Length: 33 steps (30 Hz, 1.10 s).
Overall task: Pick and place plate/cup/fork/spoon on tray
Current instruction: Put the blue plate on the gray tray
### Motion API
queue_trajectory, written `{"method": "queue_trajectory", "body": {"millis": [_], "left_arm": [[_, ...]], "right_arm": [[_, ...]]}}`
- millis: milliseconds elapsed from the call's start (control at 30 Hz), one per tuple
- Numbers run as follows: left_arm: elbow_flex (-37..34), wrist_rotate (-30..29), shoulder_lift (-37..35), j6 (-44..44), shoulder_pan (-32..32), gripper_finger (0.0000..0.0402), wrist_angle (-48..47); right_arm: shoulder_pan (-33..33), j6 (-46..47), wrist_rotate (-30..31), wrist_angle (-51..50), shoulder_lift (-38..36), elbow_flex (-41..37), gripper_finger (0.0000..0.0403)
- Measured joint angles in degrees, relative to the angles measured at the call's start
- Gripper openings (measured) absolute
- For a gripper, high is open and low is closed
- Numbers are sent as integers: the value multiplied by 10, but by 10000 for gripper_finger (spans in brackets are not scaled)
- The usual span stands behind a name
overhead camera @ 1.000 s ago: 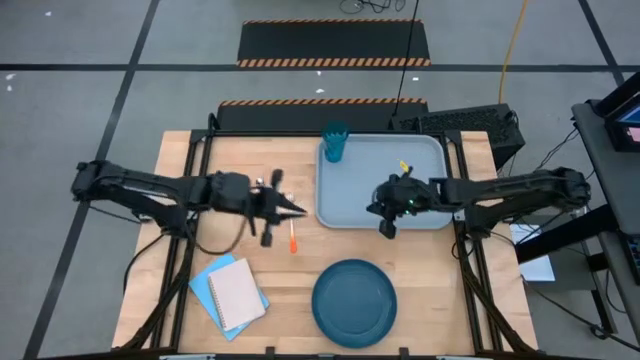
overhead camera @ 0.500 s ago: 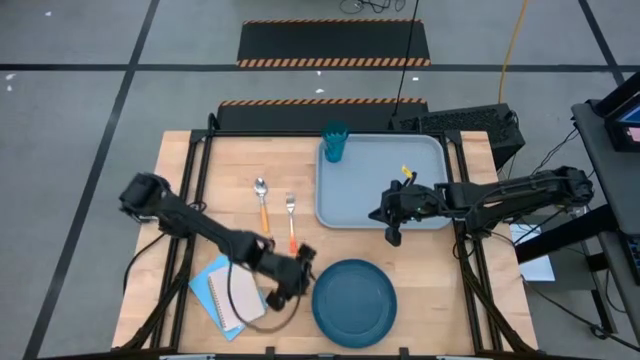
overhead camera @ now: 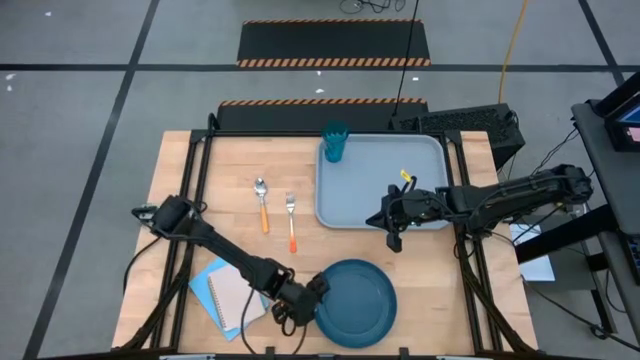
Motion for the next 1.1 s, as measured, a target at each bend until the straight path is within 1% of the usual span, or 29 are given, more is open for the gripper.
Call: {"method": "queue_trajectory", "body": {"millis": [67, 167, 267, 467, 533, 600, 700, 767, 867, 933, 1100], "left_arm": [[2, -1, 3, 15, 0, 218, 4], [1, 0, 4, 25, 3, 188, 15], [1, -1, 4, 41, 9, 145, 22], [1, -1, 4, 99, 21, 46, 22], [1, -14, 2, 113, 25, 17, 27], [0, -43, -6, 115, 29, 12, 24], [1, -81, -21, 131, 35, 20, 29], [1, -108, -37, 130, 36, 17, 8], [0, -112, -63, 133, 43, 8, -16], [1, -116, -82, 131, 47, 11, -23], [1, -113, -118, 148, 57, 12, -65]], "right_arm": [[3, -1, 0, -2, 0, 0, 10], [7, -6, 0, -2, 0, 0, 10], [7, -6, 0, -2, 0, 0, 10], [7, -19, 1, -2, 0, 0, 10], [7, -24, 6, -2, 0, 0, 10], [7, -27, 22, -1, 0, -2, 10], [7, -18, 47, -3, 0, -10, 10], [8, -2, 42, 2, 0, -11, 10], [22, 6, 30, 27, 0, -11, 11], [35, -5, 29, 42, 0, -10, 14], [67, -14, 31, 34, 0, 24, 37]]}}
